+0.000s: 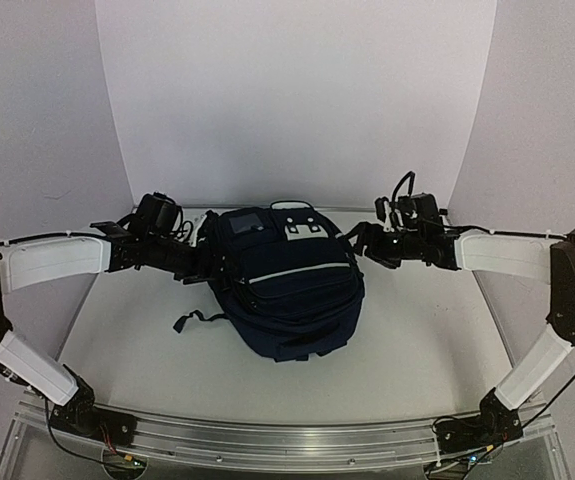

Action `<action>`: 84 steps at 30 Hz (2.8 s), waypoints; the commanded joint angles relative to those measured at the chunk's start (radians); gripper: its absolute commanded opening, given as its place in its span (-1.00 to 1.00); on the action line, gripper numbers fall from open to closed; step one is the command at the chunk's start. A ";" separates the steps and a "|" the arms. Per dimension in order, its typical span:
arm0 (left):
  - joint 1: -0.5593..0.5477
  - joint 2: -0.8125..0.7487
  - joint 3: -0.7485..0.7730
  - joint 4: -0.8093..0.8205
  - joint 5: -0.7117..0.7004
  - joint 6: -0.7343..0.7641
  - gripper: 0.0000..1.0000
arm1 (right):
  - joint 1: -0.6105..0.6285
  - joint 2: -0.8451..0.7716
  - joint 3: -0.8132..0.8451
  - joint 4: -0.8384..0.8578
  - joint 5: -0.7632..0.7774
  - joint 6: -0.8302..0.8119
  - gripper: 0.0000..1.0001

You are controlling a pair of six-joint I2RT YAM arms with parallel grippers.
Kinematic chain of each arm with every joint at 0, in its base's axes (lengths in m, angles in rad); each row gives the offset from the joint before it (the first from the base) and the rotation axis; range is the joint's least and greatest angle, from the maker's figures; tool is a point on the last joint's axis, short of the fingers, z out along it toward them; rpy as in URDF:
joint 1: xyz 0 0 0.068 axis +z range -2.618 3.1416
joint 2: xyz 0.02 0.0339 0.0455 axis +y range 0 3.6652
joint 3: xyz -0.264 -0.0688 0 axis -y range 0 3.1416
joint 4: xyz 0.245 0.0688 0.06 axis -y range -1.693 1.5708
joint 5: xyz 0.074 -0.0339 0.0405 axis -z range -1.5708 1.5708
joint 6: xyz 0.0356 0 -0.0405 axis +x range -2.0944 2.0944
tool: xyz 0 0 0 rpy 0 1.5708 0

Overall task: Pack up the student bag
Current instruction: Adjust the stationery in the student bag, then zip the student bag at the center of the board.

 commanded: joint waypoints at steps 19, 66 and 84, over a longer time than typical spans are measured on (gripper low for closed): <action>0.011 0.061 -0.038 0.162 0.002 0.300 0.79 | 0.091 0.059 0.004 -0.028 0.077 0.073 -1.00; -0.125 0.317 0.137 0.127 -0.028 0.453 -0.60 | -0.127 0.238 0.159 -0.032 -0.205 -0.125 -1.00; -0.168 0.258 0.079 0.221 0.134 0.244 -0.93 | -0.127 0.220 0.131 -0.032 -0.156 -0.110 -1.00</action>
